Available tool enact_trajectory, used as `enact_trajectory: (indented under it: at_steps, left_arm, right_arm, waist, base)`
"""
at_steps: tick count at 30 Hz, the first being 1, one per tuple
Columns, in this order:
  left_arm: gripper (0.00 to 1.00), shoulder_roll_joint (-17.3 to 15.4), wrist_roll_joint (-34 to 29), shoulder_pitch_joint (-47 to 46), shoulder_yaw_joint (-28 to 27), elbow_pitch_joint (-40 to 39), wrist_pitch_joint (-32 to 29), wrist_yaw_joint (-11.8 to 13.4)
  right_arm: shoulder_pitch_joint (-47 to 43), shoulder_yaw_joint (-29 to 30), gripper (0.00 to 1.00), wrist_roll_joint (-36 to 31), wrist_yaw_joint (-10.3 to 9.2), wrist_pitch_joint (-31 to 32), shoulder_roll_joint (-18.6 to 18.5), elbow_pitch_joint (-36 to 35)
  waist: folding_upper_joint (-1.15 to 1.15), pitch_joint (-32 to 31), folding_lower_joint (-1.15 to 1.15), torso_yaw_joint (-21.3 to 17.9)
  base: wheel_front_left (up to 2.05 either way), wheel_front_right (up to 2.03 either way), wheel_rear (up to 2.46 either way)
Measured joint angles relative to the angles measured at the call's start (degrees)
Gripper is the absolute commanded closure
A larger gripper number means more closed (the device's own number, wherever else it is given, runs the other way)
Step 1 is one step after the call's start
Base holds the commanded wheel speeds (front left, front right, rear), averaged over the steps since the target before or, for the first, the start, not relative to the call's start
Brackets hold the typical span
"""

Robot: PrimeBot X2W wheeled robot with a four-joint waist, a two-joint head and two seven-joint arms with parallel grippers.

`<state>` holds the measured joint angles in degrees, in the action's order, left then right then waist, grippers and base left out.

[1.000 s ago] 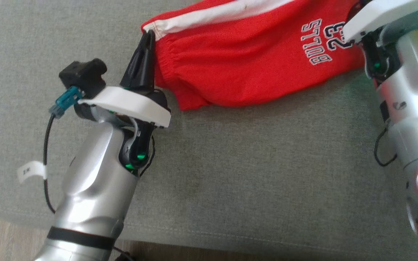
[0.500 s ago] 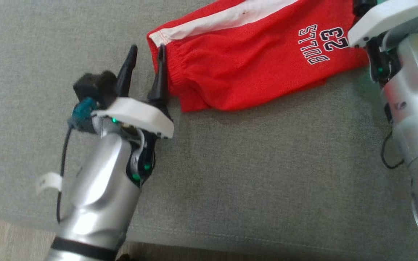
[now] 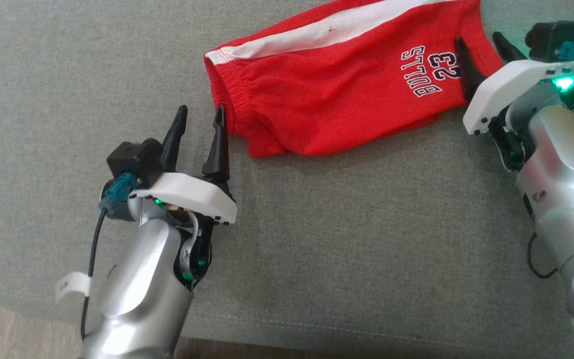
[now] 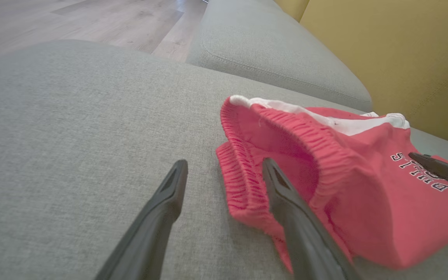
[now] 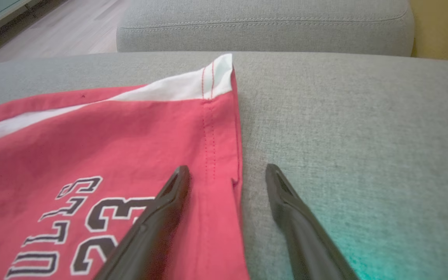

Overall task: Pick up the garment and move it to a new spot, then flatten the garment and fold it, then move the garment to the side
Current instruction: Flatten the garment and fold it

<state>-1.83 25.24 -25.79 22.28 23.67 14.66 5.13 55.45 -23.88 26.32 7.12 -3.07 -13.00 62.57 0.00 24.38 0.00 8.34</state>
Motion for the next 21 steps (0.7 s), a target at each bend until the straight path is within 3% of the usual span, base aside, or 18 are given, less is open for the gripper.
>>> enact_trajectory:
  at_steps: [1,3,4,21]
  left_arm:
    - [0.00,0.0,0.0,0.1,-0.2,0.0,0.0,0.0]
    - [0.00,0.0,-0.5,0.5,-0.5,0.0,0.0,0.4]
    - [0.00,0.0,-0.6,0.8,-0.6,0.0,0.0,0.4]
    - [0.00,-0.1,-4.7,11.8,-4.3,0.4,0.0,0.4]
  right_arm:
    - [0.0,-0.3,0.08,0.2,0.00,1.0,-0.1,-0.2]
    - [0.0,-1.1,0.83,0.5,0.00,3.1,-0.4,-0.2]
    - [0.0,-1.4,1.00,0.6,0.00,3.6,-0.4,-0.3]
    - [-14.4,2.6,1.00,9.8,0.00,-1.5,-0.1,-3.5]
  waist:
    - [0.00,-0.1,0.00,0.1]
    - [0.00,-0.6,0.00,0.1]
    - [0.00,-0.8,0.00,0.1]
    - [0.00,-10.2,0.00,-2.2]
  base:
    - [0.00,0.00,0.00]
    - [0.00,0.00,0.00]
    - [0.00,0.00,0.00]
    - [0.00,0.00,0.00]
